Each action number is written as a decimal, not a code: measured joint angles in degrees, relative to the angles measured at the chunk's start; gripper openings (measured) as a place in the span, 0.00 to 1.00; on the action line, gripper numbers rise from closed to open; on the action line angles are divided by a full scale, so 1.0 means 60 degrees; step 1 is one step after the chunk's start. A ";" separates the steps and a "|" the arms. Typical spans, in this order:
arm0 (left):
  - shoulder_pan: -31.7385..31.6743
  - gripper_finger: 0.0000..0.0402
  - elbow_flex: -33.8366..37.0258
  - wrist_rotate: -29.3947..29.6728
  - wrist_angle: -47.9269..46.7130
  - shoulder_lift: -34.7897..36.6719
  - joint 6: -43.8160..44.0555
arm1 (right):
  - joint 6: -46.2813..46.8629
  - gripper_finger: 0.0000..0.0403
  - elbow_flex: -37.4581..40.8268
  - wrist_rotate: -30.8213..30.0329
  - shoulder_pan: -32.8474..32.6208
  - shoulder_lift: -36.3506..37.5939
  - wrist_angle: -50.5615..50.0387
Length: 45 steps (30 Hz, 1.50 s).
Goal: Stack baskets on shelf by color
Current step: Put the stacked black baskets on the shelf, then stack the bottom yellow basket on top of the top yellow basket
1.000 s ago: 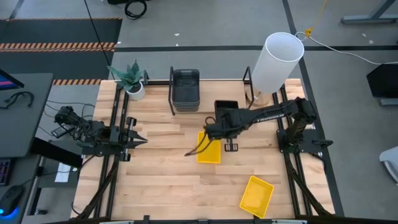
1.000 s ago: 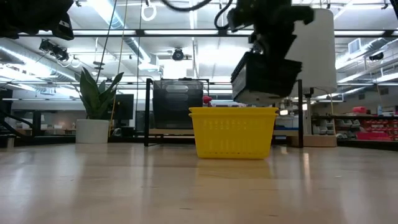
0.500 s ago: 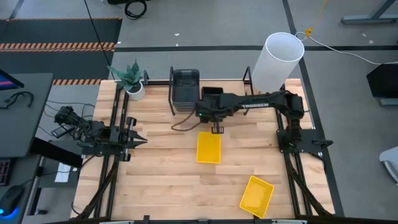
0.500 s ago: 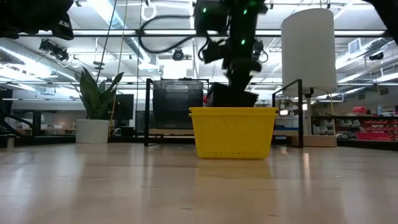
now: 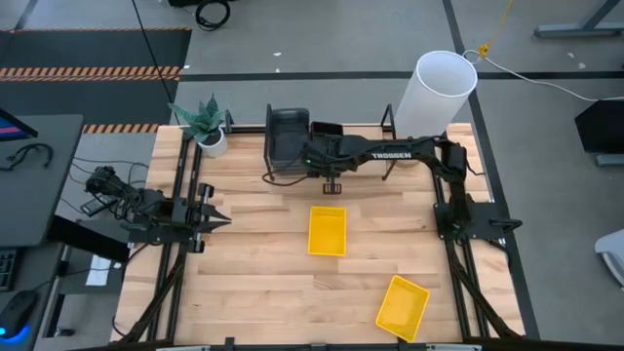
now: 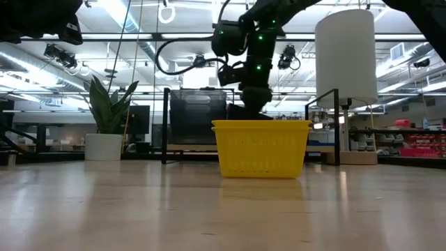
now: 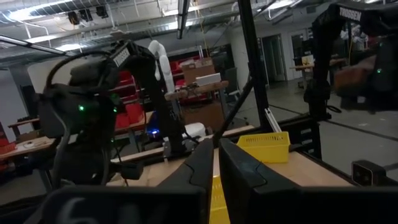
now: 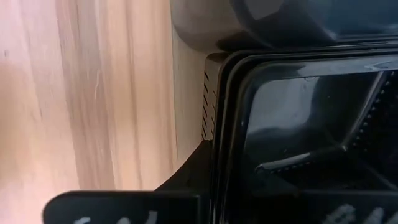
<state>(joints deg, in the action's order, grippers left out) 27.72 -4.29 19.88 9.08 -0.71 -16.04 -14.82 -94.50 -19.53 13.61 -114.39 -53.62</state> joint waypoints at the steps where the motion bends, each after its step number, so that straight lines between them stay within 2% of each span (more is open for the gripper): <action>1: -0.0003 0.08 0.0000 -0.0003 -0.0004 -0.0001 -0.0002 | -0.0078 0.07 0.0000 0.0003 -0.0001 0.0000 0.0115; 16: -0.0003 0.07 0.0000 -0.0003 0.0007 -0.0004 -0.0002 | -0.0305 0.12 0.0004 0.0513 -0.0012 0.0007 0.0399; 28: -0.0003 0.06 0.0004 -0.0003 0.0007 -0.0004 -0.0002 | -0.0305 0.24 0.0004 0.0439 -0.0015 0.0011 0.0404; 45: 0.0001 0.09 0.0004 -0.0005 0.0007 -0.0004 -0.0002 | 0.0230 0.24 0.0007 0.0282 -0.0051 0.0041 0.0982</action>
<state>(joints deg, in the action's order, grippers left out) 27.73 -4.27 19.84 9.13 -0.73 -16.05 -13.45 -94.45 -17.84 13.30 -114.14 -47.73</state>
